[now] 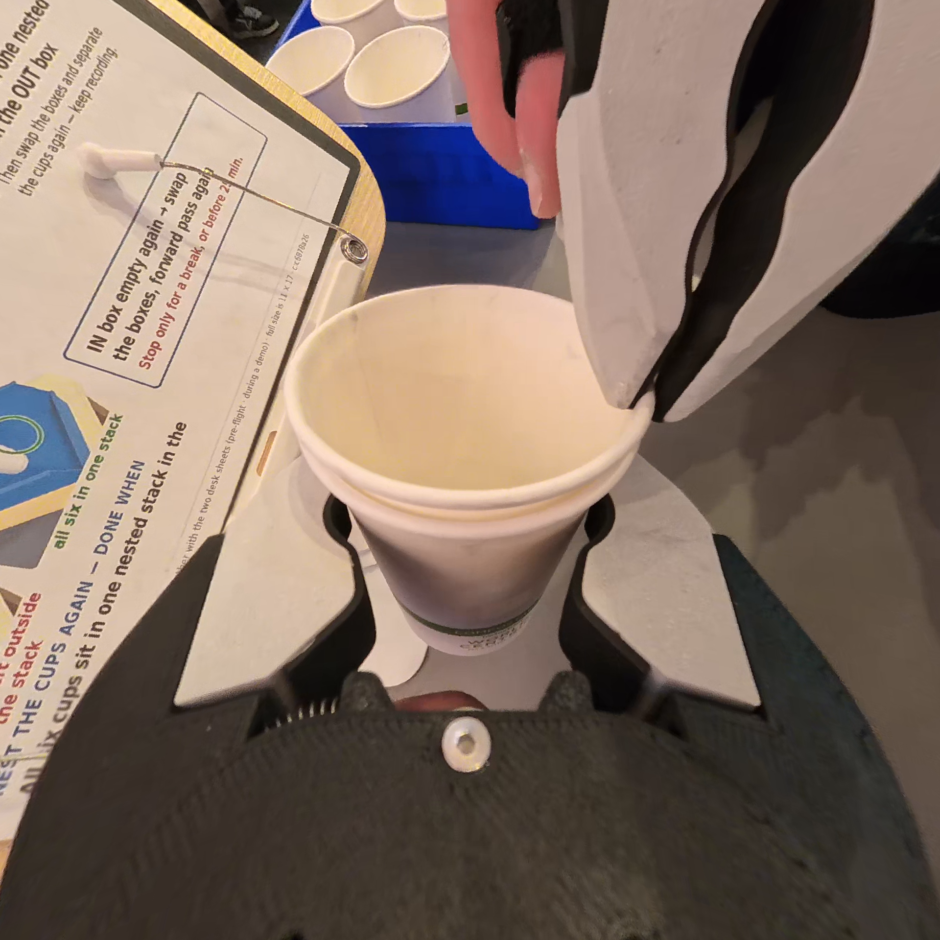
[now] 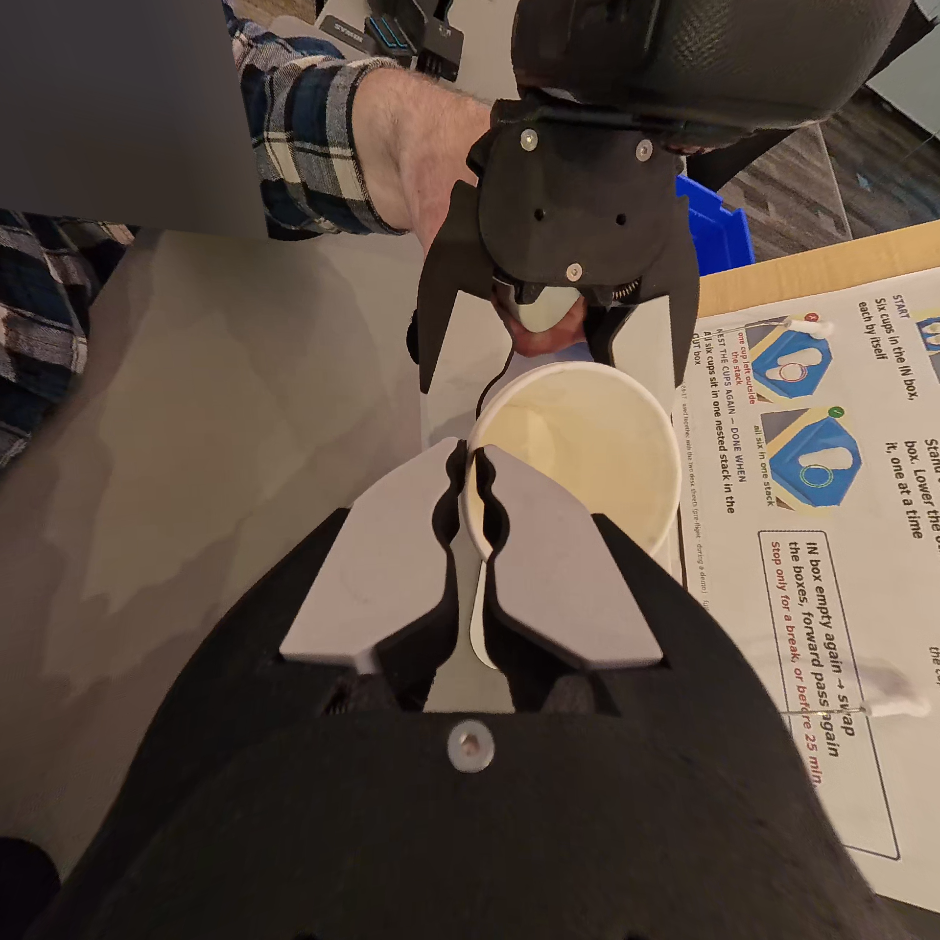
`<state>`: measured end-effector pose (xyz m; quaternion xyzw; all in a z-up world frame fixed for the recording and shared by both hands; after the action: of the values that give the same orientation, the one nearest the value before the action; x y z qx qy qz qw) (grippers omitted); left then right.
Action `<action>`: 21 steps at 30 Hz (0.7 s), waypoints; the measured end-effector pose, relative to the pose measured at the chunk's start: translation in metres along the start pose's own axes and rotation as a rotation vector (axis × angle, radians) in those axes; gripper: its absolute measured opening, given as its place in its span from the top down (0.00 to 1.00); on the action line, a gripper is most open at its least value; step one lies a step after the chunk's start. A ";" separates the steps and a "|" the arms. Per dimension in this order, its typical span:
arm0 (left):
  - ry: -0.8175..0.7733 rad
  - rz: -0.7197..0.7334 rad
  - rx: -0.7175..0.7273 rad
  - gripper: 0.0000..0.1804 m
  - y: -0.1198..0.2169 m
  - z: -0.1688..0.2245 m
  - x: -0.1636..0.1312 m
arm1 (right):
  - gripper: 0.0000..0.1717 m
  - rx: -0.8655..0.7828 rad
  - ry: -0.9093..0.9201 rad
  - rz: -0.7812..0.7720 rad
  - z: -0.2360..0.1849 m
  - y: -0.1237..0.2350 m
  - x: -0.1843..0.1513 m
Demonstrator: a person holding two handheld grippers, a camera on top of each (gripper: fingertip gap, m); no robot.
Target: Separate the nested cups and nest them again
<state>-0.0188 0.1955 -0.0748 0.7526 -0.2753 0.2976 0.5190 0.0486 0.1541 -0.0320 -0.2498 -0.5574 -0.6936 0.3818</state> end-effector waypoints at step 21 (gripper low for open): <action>-0.021 -0.005 0.011 0.49 0.002 0.004 0.003 | 0.98 0.009 0.023 -0.004 -0.003 0.003 0.002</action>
<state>-0.0174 0.1912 -0.0723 0.7592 -0.2771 0.2901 0.5125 0.0499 0.1505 -0.0298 -0.2389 -0.5565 -0.6949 0.3878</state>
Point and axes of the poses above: each gripper's, where its closed fingertips meet, y back along the fingers, x out of its top, z = x × y across the jaws, the point moved 5 cm from there along y, back along the fingers, and after that the axes turned 6 degrees about -y, right-handed, at the moved point
